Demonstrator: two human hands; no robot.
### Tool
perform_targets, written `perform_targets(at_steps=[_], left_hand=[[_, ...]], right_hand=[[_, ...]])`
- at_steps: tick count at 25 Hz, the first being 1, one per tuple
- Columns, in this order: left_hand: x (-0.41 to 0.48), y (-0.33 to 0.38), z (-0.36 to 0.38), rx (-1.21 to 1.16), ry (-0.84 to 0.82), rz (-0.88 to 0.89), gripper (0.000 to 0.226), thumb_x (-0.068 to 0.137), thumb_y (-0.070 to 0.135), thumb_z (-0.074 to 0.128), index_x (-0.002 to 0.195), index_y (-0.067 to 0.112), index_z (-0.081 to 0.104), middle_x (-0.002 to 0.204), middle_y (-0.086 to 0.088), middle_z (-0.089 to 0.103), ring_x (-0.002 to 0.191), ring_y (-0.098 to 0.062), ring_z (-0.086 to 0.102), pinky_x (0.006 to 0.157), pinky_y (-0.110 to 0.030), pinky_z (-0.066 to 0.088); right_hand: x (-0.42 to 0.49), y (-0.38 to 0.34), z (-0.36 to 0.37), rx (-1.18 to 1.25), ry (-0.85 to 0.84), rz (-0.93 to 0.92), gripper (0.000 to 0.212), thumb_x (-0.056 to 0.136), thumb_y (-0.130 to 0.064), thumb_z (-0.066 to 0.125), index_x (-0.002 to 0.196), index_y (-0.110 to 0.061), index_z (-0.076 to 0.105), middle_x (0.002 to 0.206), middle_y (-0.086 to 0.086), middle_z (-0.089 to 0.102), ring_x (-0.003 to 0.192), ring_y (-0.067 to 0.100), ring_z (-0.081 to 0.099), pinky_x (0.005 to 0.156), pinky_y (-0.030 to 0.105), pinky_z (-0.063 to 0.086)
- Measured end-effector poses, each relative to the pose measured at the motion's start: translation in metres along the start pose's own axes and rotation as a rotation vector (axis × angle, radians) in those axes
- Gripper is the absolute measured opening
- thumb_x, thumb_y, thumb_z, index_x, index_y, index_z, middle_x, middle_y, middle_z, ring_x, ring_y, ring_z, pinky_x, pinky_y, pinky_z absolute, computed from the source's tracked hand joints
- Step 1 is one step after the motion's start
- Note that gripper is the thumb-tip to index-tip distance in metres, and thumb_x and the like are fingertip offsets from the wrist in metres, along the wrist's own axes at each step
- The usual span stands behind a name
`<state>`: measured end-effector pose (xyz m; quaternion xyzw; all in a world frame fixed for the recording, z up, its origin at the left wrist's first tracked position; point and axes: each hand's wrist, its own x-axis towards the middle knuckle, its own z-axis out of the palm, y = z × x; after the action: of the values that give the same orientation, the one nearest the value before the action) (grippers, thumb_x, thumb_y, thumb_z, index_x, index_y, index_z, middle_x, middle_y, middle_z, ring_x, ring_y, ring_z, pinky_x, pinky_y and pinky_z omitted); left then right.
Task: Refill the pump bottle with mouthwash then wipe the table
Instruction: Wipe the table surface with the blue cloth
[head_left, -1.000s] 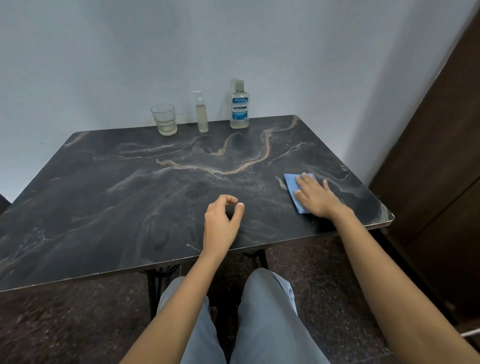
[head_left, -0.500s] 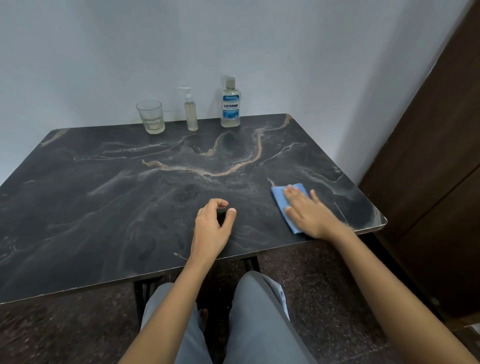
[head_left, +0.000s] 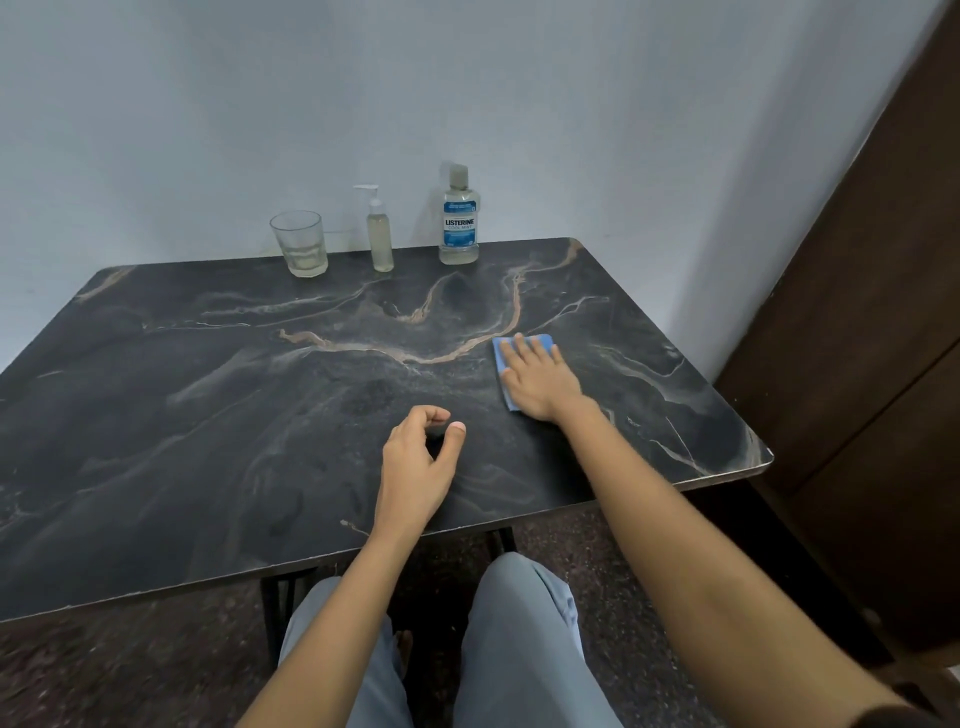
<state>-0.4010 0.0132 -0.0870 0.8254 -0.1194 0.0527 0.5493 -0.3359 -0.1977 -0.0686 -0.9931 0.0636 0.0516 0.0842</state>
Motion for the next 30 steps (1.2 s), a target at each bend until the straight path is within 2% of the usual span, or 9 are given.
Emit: perform_targets(at_steps=[3, 7, 9, 10, 13, 18, 21, 25, 30], left_hand=[[0.0, 0.0, -0.001, -0.011, 0.018, -0.01, 0.018, 0.091, 0.035, 0.061, 0.104, 0.023, 0.061, 0.105, 0.011, 0.063, 0.102, -0.002, 0.057, 0.083, -0.011, 0.04], [-0.004, 0.001, -0.005, -0.032, 0.029, -0.028, 0.014, 0.092, 0.033, 0.062, 0.102, 0.025, 0.061, 0.103, 0.015, 0.062, 0.099, 0.001, 0.056, 0.078, -0.008, 0.04], [-0.003, 0.002, -0.006, -0.049, 0.025, -0.043, 0.011, 0.092, 0.033, 0.062, 0.101, 0.027, 0.06, 0.102, 0.017, 0.061, 0.096, 0.005, 0.055, 0.075, -0.005, 0.04], [-0.002, 0.003, -0.006, -0.057, 0.023, -0.049, 0.011, 0.092, 0.033, 0.062, 0.101, 0.027, 0.06, 0.101, 0.018, 0.061, 0.095, 0.006, 0.054, 0.074, -0.003, 0.04], [-0.001, 0.005, -0.005, -0.088, 0.043, -0.071, 0.01, 0.092, 0.032, 0.062, 0.099, 0.026, 0.061, 0.1, 0.016, 0.063, 0.095, 0.005, 0.057, 0.072, -0.001, 0.04], [0.001, 0.007, -0.003, -0.106, 0.076, -0.095, 0.004, 0.092, 0.031, 0.062, 0.094, 0.027, 0.062, 0.094, 0.014, 0.067, 0.094, 0.0, 0.061, 0.073, -0.005, 0.043], [0.002, 0.007, -0.001, -0.083, 0.08, -0.088, 0.003, 0.092, 0.031, 0.061, 0.091, 0.028, 0.062, 0.091, 0.013, 0.067, 0.091, 0.0, 0.062, 0.071, -0.007, 0.044], [0.001, 0.01, -0.003, -0.083, 0.116, -0.092, 0.004, 0.092, 0.029, 0.061, 0.091, 0.025, 0.063, 0.089, 0.013, 0.067, 0.088, -0.001, 0.062, 0.071, -0.006, 0.043], [-0.003, 0.009, -0.009, -0.122, 0.16, -0.119, 0.006, 0.093, 0.027, 0.06, 0.094, 0.022, 0.064, 0.091, 0.012, 0.067, 0.089, -0.002, 0.062, 0.073, -0.005, 0.042]], right_hand=[[-0.034, -0.026, 0.013, -0.034, 0.017, -0.168, 0.054, 0.102, -0.034, 0.016, 0.152, -0.023, 0.002, 0.161, 0.001, -0.001, 0.148, 0.018, -0.003, 0.118, 0.04, -0.004], [-0.095, -0.004, 0.013, -0.043, 0.012, -0.29, 0.061, 0.096, -0.047, 0.008, 0.152, -0.024, 0.006, 0.16, -0.003, 0.002, 0.148, 0.013, -0.001, 0.119, 0.038, -0.003], [-0.101, 0.03, 0.007, -0.093, 0.026, -0.227, 0.076, 0.083, -0.055, -0.006, 0.152, -0.023, 0.005, 0.16, -0.003, 0.001, 0.148, 0.012, 0.0, 0.118, 0.04, -0.006], [-0.095, 0.051, 0.003, -0.118, 0.034, -0.157, 0.075, 0.085, -0.054, -0.006, 0.152, -0.022, 0.004, 0.16, -0.002, 0.001, 0.148, 0.012, 0.001, 0.117, 0.041, -0.007], [-0.055, 0.096, -0.012, -0.067, 0.019, 0.069, 0.055, 0.101, -0.037, 0.013, 0.152, -0.02, 0.006, 0.161, 0.0, 0.001, 0.148, 0.014, 0.001, 0.118, 0.044, -0.007], [0.033, 0.074, -0.02, 0.003, 0.028, 0.175, 0.055, 0.101, -0.031, 0.014, 0.152, -0.012, 0.003, 0.161, 0.006, -0.002, 0.148, 0.024, -0.003, 0.119, 0.045, -0.005], [0.054, 0.017, -0.016, -0.009, -0.001, 0.063, 0.055, 0.101, -0.031, 0.015, 0.152, -0.012, 0.004, 0.161, 0.007, -0.002, 0.148, 0.026, -0.002, 0.118, 0.045, -0.004], [0.031, -0.047, 0.004, -0.021, -0.014, -0.162, 0.054, 0.102, -0.029, 0.017, 0.152, -0.014, 0.006, 0.16, 0.006, 0.002, 0.148, 0.024, 0.001, 0.119, 0.04, -0.002], [-0.053, -0.037, 0.015, -0.006, 0.018, -0.332, 0.053, 0.103, -0.032, 0.019, 0.152, -0.018, 0.007, 0.16, 0.0, 0.003, 0.148, 0.014, 0.0, 0.119, 0.031, -0.004]])
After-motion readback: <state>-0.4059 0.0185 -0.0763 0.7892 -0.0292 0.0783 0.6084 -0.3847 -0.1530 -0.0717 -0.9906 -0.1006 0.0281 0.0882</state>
